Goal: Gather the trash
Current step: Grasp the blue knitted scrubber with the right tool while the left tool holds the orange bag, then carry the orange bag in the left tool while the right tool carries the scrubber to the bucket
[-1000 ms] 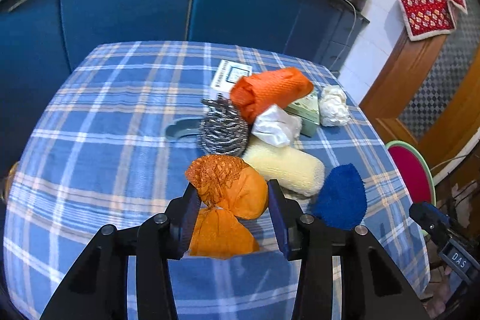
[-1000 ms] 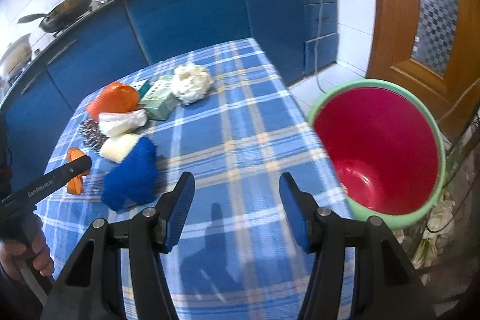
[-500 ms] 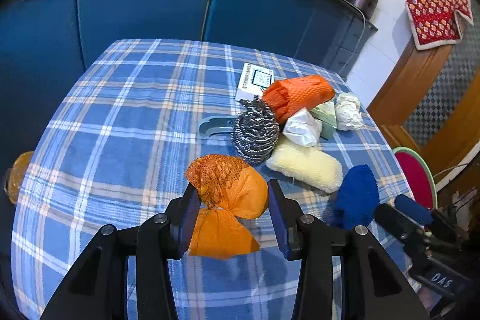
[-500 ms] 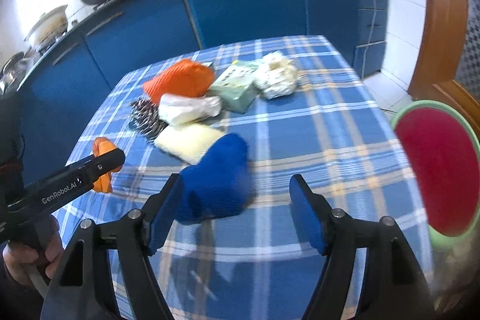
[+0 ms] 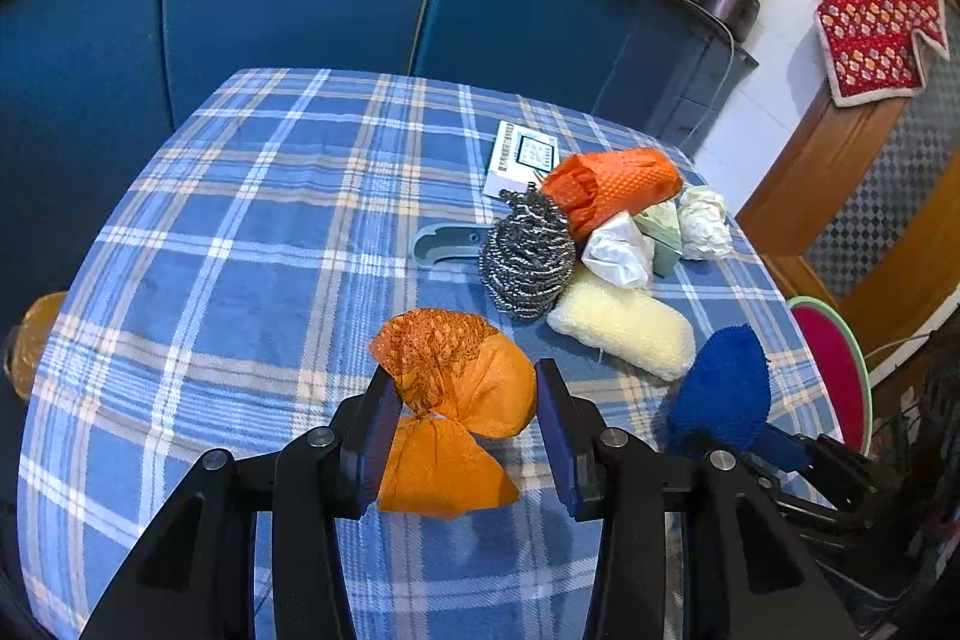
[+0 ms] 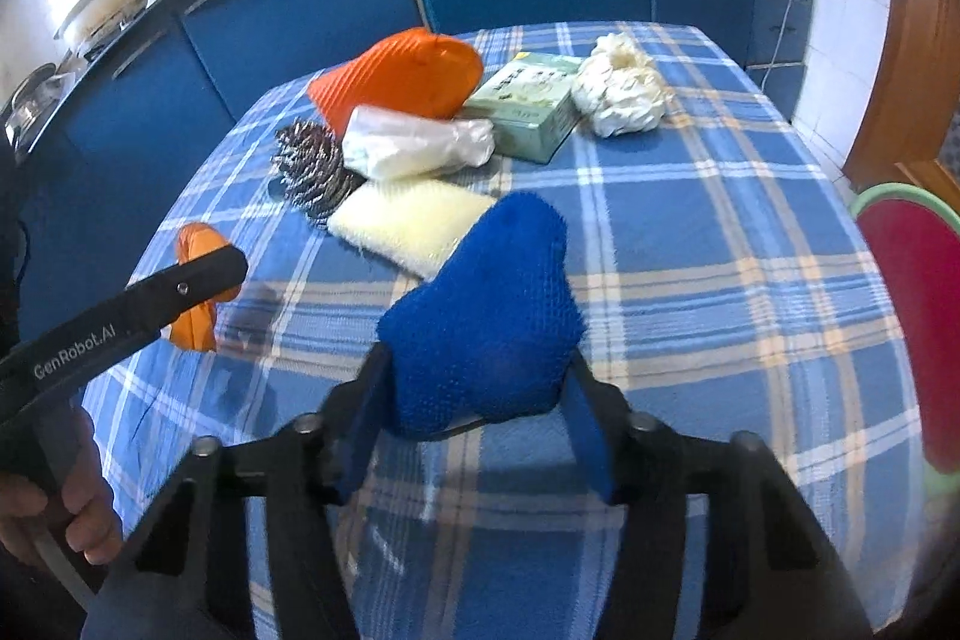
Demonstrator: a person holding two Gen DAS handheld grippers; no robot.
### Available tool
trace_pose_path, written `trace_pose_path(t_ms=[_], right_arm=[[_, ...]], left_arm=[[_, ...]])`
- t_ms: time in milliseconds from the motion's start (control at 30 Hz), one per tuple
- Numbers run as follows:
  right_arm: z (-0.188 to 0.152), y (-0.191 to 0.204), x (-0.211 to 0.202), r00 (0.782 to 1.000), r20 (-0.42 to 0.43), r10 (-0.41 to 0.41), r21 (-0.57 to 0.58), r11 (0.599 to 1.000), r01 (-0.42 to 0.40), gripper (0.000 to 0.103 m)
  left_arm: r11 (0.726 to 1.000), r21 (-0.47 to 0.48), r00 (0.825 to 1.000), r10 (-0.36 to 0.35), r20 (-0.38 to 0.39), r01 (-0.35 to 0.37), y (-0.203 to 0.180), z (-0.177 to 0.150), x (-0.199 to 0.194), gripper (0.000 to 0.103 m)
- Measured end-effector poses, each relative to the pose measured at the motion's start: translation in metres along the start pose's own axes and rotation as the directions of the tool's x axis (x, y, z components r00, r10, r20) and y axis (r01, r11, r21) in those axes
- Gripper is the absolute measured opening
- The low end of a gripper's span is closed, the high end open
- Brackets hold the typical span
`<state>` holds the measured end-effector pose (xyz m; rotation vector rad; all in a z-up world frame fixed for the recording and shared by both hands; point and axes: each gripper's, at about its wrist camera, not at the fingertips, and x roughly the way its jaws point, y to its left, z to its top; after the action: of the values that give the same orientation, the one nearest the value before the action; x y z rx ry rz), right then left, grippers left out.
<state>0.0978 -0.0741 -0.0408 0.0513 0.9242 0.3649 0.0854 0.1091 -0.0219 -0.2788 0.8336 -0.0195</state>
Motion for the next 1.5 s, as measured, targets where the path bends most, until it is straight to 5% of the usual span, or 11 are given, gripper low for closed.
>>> trace_pose_path(t_ms=[300,1500], right_arm=[[-0.006,0.0,-0.009,1.0,0.014,0.011,-0.011,1.0,-0.011,0.035],[-0.036,-0.081,-0.105,0.982,0.177,-0.07,0.184,0.982,0.037,0.034]], left_arm=[[1.0,0.022,1.0,-0.012,0.003,0.012,-0.011,-0.001,-0.004,0.046],[0.972,0.188,0.989,-0.138,-0.047,0.145,-0.111,-0.008,-0.016,0.046]])
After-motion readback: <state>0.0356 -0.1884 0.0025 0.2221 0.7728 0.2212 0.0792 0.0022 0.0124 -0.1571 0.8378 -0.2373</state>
